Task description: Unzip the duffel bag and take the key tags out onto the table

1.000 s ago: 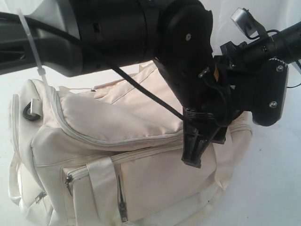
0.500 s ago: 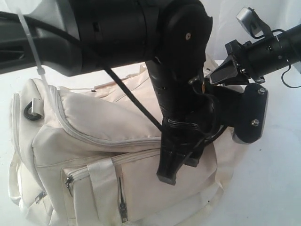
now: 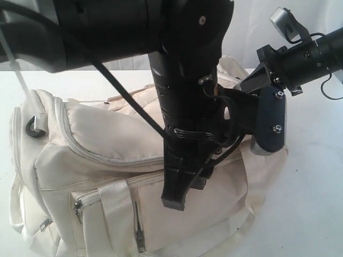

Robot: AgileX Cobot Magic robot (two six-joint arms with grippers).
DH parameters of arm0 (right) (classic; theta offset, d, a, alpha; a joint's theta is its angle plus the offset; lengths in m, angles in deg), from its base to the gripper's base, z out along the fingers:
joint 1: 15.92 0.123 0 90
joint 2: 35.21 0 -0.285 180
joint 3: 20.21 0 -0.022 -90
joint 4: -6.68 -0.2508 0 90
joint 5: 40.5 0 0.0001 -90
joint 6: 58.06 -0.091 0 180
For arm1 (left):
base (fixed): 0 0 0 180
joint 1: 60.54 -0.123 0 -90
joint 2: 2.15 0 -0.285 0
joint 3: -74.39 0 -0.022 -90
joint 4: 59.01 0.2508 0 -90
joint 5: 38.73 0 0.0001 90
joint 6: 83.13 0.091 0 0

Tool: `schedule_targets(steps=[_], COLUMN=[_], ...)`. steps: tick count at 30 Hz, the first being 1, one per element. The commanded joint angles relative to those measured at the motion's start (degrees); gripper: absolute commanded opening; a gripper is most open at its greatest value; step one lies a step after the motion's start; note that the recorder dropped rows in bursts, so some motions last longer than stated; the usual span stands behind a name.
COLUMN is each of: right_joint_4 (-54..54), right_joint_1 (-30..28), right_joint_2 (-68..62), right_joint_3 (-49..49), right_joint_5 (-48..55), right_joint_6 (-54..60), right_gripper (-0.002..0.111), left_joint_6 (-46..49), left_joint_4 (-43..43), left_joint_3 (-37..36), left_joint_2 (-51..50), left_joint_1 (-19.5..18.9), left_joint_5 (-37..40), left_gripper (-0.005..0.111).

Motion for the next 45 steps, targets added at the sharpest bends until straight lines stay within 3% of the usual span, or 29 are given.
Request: schedule_targets(steps=[1, 10, 17, 37, 45], right_joint_4=[-0.9, -1.5, -1.5, -1.4, -1.2], right_joint_1=[-0.7, -0.7, -0.7, -0.7, -0.7], right_joint_2=[0.0, 0.0, 0.0, 0.0, 0.0], right_joint_3=[-0.5, -0.5, -0.5, -0.5, -0.5], right_joint_5=[-0.8, -0.8, -0.8, -0.8, -0.8], right_joint_6=[0.3, 0.3, 0.3, 0.3, 0.3], right_gripper=[0.000, 0.000, 0.000, 0.000, 0.000], left_joint_6=[-4.4, -9.2, -11.5, -22.6, -28.2], left_joint_4=[-0.4, 2.2, 3.0, 9.5, 16.7], left_joint_3=[0.1, -0.1, -12.1, -26.3, -33.6], left_joint_2=[1.1, 3.0, 9.0, 26.2, 34.0], left_joint_1=[0.3, 0.3, 0.3, 0.3, 0.3], left_joint_5=[5.3, 5.3, 5.3, 5.3, 5.3], left_gripper=[0.000, 0.000, 0.000, 0.000, 0.000])
